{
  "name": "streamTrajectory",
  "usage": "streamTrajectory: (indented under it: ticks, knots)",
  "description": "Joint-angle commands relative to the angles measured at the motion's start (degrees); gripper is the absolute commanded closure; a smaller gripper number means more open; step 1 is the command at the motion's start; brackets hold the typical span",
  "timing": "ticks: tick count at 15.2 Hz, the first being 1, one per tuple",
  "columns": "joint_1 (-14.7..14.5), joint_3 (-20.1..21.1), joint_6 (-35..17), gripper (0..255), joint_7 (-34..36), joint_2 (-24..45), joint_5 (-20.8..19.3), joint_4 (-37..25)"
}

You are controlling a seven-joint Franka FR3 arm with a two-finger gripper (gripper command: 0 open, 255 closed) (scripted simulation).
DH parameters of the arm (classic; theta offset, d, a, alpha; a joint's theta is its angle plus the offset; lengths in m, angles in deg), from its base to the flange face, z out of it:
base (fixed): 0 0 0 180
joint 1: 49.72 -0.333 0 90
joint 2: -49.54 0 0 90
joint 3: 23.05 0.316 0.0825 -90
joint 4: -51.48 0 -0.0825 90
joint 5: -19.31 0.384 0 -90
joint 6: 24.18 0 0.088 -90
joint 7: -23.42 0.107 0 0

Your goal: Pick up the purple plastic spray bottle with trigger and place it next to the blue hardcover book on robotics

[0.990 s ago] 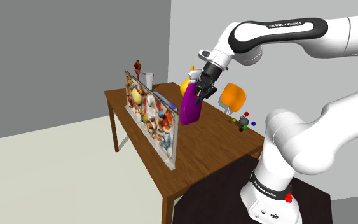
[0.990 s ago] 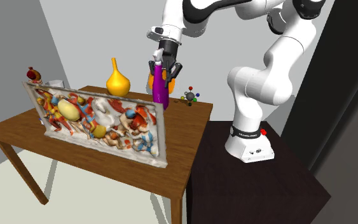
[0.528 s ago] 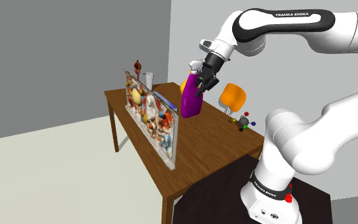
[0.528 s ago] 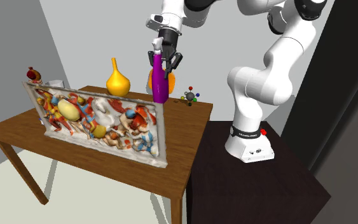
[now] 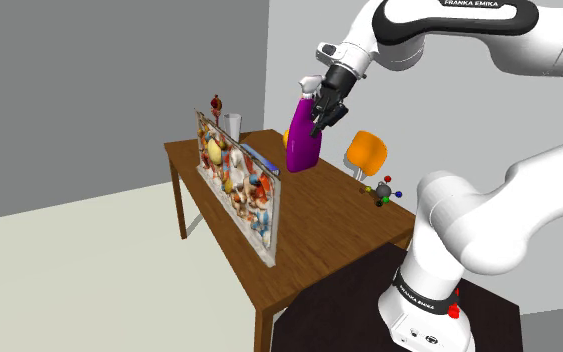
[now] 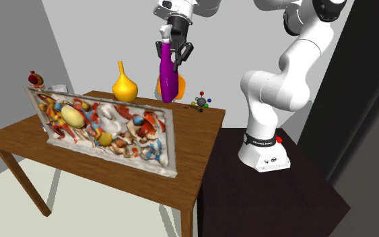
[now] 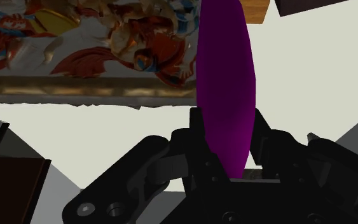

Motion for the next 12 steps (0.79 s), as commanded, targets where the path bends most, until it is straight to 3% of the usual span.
streamTrajectory:
  ticks: [1,5,12]
  knots:
    - [-0.3,0.3,1.3,255,0.4,0.3,0.3,-1.7]
    - [-0.8,1.1,3.6,255,1.3,0.7,0.8,-4.6]
    - [-10.3,-10.3,1.9,255,-5.6,15.8,3.7,-18.1]
